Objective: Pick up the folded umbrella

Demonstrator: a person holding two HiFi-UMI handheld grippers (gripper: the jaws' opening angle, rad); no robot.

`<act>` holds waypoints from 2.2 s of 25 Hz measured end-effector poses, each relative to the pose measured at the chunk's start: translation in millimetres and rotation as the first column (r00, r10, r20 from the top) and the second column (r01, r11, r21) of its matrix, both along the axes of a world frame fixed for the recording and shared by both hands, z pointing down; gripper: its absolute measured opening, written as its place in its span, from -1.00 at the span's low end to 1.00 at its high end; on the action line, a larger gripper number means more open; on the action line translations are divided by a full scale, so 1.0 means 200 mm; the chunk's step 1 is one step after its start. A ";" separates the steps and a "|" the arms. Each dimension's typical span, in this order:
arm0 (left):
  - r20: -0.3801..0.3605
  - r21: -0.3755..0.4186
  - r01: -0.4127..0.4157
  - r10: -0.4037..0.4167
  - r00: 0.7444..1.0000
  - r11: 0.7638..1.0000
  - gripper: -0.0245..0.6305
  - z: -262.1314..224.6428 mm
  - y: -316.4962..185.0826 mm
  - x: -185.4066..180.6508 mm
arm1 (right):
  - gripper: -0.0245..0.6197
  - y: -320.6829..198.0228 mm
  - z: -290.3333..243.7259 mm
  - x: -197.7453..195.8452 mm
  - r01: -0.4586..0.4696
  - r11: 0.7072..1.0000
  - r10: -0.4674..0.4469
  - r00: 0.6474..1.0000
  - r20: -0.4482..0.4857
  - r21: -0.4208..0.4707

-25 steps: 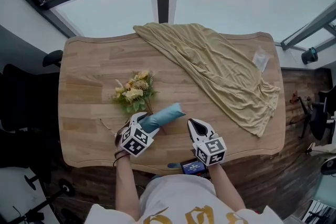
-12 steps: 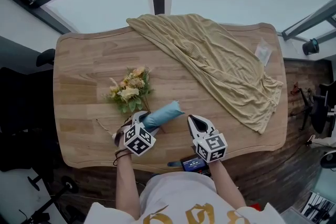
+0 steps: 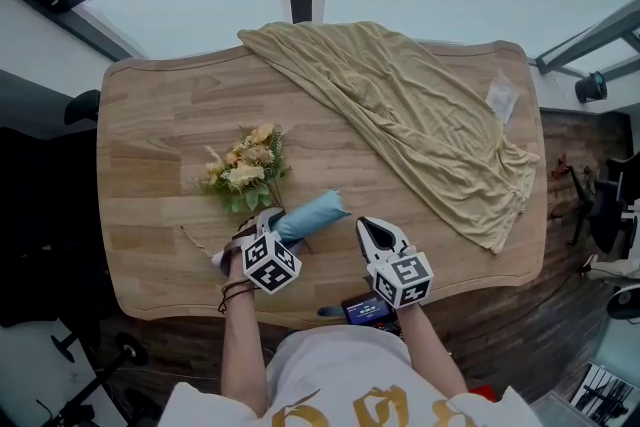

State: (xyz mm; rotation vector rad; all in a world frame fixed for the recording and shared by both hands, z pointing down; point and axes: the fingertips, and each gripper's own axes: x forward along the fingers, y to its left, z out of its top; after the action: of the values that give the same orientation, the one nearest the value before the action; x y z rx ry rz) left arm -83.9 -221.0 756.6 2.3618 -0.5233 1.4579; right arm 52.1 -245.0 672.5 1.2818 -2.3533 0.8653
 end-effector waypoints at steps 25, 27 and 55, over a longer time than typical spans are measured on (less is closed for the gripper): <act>-0.014 0.104 0.066 -0.065 0.998 0.992 -0.07 -0.09 0.02 0.03 | -0.89 0.01 -0.11 -0.01 0.016 0.999 -0.016 1.000 0.012 0.039; -0.035 0.117 0.086 -0.082 0.996 0.989 -0.07 -0.13 0.01 0.04 | -0.89 0.01 -0.14 -0.02 0.025 0.998 -0.026 1.000 0.016 0.049; -0.513 0.128 0.496 -0.371 0.774 0.859 -0.09 -0.75 0.11 0.01 | -0.89 0.20 -0.53 -0.03 -0.009 0.968 0.026 0.998 -0.064 0.251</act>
State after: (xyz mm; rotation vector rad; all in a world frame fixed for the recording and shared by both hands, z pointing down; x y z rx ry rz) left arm -81.9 -198.1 606.9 2.4326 -1.0874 0.5997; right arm 45.9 -205.0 566.4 1.4045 -2.4613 0.5319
